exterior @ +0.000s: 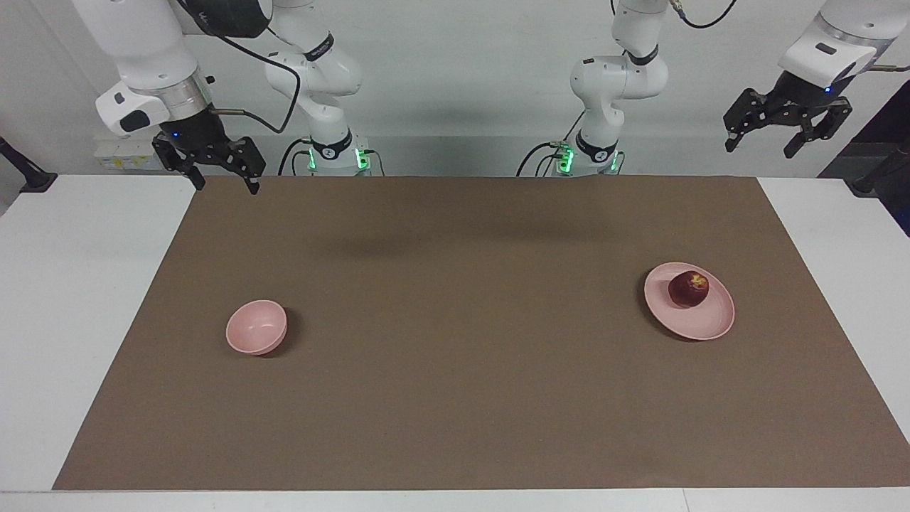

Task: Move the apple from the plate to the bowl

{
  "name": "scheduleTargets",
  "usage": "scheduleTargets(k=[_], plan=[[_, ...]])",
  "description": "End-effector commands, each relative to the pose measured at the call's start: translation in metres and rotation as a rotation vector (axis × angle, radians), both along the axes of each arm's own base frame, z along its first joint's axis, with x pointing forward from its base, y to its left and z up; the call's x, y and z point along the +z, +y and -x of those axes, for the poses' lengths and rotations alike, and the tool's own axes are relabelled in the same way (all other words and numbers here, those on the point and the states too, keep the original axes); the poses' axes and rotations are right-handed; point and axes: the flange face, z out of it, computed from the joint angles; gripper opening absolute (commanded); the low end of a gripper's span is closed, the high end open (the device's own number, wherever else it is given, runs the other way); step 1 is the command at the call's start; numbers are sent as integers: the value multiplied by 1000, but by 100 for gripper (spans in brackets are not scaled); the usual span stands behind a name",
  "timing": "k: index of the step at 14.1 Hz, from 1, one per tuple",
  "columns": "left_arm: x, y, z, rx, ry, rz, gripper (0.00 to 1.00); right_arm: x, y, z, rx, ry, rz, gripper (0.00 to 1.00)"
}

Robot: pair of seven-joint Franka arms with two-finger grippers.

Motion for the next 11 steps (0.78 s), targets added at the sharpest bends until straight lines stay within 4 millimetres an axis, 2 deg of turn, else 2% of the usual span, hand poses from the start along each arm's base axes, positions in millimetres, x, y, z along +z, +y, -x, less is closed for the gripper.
scheduleTargets(k=[1, 5, 11], plan=[[-1, 2, 8, 8, 2, -16, 100, 0, -2, 0, 16, 4, -1, 100], [0, -3, 8, 5, -2, -4, 100, 0, -2, 0, 16, 4, -1, 100], [-4, 1, 7, 9, -6, -4, 100, 0, -2, 0, 16, 4, -1, 100]])
